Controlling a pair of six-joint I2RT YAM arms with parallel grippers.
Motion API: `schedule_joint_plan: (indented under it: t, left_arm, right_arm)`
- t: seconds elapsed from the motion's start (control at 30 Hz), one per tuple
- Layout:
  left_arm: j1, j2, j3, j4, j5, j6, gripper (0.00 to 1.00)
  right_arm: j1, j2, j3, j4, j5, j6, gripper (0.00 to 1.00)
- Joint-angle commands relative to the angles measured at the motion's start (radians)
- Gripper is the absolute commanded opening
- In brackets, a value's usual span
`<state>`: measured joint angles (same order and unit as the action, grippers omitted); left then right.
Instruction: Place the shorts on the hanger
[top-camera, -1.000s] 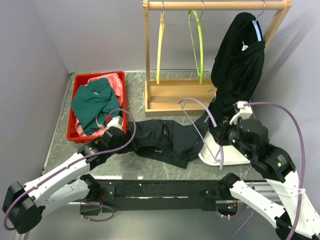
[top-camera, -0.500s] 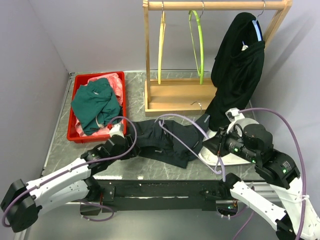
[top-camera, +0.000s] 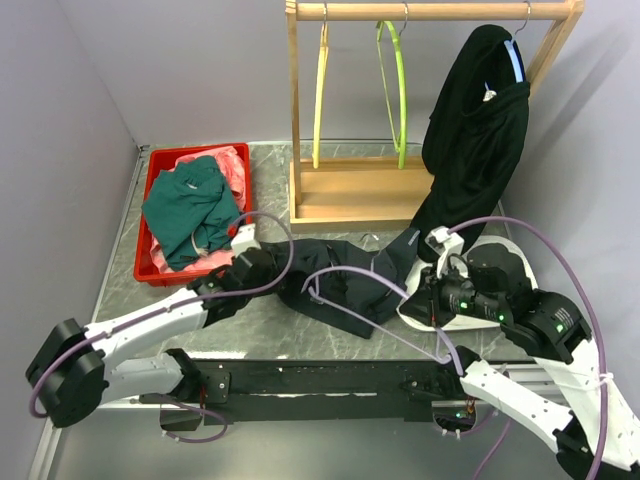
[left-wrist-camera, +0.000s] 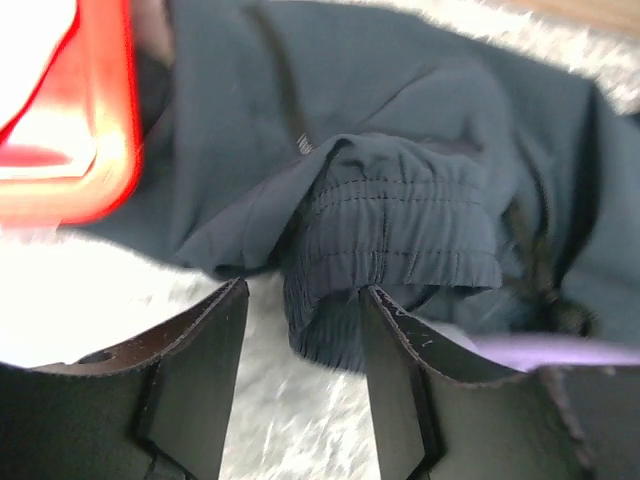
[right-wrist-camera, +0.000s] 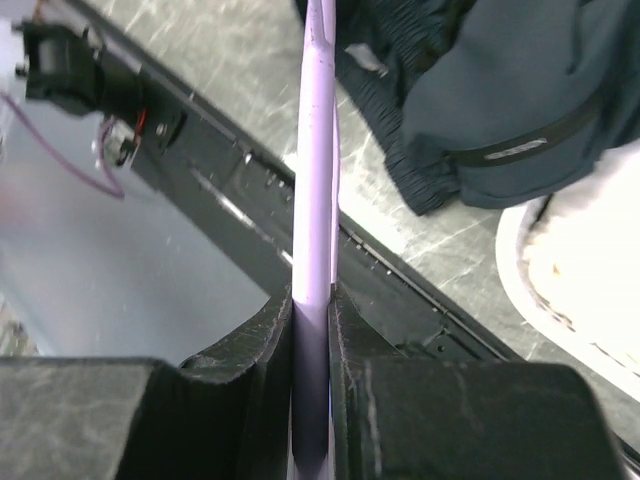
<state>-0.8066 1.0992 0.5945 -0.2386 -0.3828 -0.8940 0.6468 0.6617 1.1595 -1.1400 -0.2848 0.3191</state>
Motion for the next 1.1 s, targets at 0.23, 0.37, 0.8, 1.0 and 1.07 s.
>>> schedule_joint_plan:
  t: [0.23, 0.37, 0.8, 1.0, 1.07]
  left_arm:
    - [0.015, 0.114, 0.120, 0.065, -0.031, 0.070, 0.37]
    - [0.026, 0.114, 0.129, 0.055, -0.022, 0.079, 0.26]
    - [0.027, 0.010, 0.229, -0.086, 0.048, 0.171, 0.04]
    - [0.027, -0.083, 0.274, -0.151, 0.108, 0.225, 0.01]
    - [0.026, -0.107, 0.275, -0.163, 0.136, 0.245, 0.01]
  right_arm:
    - [0.152, 0.006, -0.098, 0.257, 0.182, 0.051, 0.00]
    - [0.201, -0.010, -0.205, 0.419, 0.243, 0.084, 0.00]
    - [0.297, -0.019, -0.376, 0.756, 0.200, 0.075, 0.00]
    - [0.318, -0.056, -0.518, 0.927, 0.210, 0.048, 0.00]
    - [0.320, -0.076, -0.579, 1.018, 0.214, 0.035, 0.00]
